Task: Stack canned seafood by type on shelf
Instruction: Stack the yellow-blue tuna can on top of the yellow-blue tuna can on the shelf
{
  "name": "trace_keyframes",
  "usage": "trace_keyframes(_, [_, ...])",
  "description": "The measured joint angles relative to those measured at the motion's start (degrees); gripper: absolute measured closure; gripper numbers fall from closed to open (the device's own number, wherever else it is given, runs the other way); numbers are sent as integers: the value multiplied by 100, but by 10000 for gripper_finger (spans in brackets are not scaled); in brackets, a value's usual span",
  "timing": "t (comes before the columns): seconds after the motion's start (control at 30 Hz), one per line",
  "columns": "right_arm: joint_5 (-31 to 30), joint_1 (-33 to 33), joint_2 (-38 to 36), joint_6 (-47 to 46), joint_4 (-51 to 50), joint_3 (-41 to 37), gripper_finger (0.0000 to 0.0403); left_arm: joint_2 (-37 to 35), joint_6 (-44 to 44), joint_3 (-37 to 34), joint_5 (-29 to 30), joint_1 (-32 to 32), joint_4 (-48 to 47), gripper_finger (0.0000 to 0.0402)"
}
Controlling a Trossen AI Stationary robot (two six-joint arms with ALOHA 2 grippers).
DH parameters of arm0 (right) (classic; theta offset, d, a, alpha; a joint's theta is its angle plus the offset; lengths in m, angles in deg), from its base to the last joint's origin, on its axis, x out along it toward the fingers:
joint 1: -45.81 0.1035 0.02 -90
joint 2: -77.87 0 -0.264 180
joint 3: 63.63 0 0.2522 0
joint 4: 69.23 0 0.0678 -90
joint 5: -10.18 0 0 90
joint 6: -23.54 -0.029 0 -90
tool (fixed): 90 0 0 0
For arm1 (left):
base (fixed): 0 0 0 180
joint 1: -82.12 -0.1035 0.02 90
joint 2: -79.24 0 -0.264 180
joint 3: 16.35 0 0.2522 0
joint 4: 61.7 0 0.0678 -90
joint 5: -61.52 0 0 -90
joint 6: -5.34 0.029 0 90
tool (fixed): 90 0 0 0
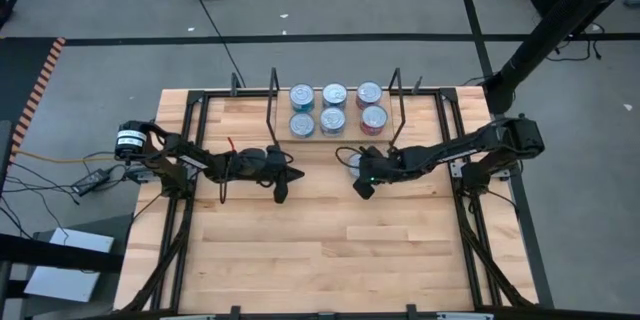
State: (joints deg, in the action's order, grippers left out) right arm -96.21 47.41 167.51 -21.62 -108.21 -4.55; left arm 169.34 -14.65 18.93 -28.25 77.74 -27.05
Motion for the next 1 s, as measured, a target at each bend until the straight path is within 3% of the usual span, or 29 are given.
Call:
trace_keyframes(0.33, [1346,634,-44,-274,1201,-37,402,2,-22,17,2,5,151,398])
trace_keyframes(0.5, [1234,966,-168,-415,1230,165,402,79,-16,259,9,108,145,398])
trace_keyframes(0.7, [1106,1415,-432,-742,813,508,402,696,-437,1006,-312,212,97,398])
trace_keyframes(1.0, [1041,2163,-651,-429,178,437,402,2062,758,2278,-281,402,97,398])
